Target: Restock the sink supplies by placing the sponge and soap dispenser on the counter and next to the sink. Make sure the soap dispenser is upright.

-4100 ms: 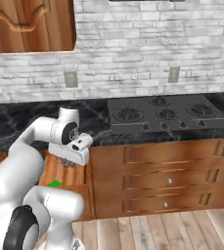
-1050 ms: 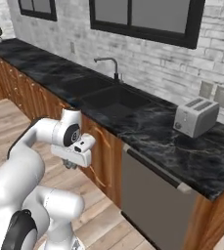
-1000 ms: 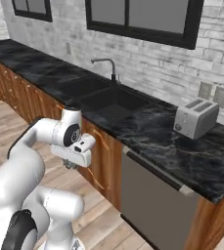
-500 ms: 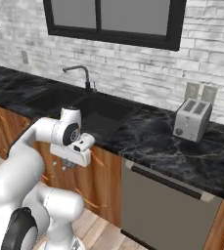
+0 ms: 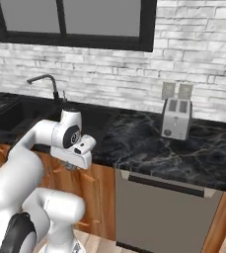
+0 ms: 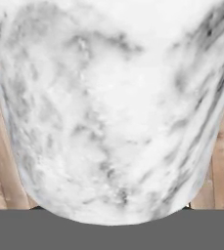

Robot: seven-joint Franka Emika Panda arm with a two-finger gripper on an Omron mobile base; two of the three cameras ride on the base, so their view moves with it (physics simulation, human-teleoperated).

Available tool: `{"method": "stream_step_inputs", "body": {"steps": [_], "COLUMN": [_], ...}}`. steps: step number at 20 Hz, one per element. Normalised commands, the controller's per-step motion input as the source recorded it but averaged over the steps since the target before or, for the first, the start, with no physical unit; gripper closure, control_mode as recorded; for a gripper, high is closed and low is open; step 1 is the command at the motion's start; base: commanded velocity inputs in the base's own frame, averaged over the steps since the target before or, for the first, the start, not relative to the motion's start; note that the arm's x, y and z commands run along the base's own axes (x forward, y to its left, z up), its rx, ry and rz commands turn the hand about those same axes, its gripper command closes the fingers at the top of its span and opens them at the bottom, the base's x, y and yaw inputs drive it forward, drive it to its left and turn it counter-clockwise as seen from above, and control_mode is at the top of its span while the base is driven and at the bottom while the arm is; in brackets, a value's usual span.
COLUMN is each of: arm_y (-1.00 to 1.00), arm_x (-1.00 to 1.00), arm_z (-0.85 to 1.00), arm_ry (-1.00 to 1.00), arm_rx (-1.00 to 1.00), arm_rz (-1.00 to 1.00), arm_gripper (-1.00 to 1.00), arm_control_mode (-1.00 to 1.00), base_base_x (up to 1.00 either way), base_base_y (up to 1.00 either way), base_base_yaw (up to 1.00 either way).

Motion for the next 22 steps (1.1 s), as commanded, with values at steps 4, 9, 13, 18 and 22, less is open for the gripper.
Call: {"method": "stream_step_inputs", "body": {"steps": [4, 9, 13, 18, 22], "arm_y": [0.00, 0.00, 0.21, 0.08, 0.32], "arm_x": [0.00, 0.00, 0.42, 0.65, 0.61], "arm_z": [0.00, 0.00, 0.12, 0.60, 0.35], "arm_ry": [0.00, 0.00, 0.04, 0.27, 0.27], "arm_rx": [0.00, 0.00, 0.12, 0.33, 0.34], "arm_rz": [0.00, 0.00, 0.00, 0.04, 0.04], "arm_gripper": [1.00, 1.00, 1.00, 1.00, 1.00], "arm_control_mode": [1.00, 1.00, -1.00, -1.00, -1.00], "base_base_x": [0.57, 0.33, 0.00, 0.00, 0.00], "base_base_y": [0.26, 0.42, 0.00, 0.00, 0.00], "base_base_yaw": [-0.41, -0.30, 0.00, 0.00, 0.00]}}
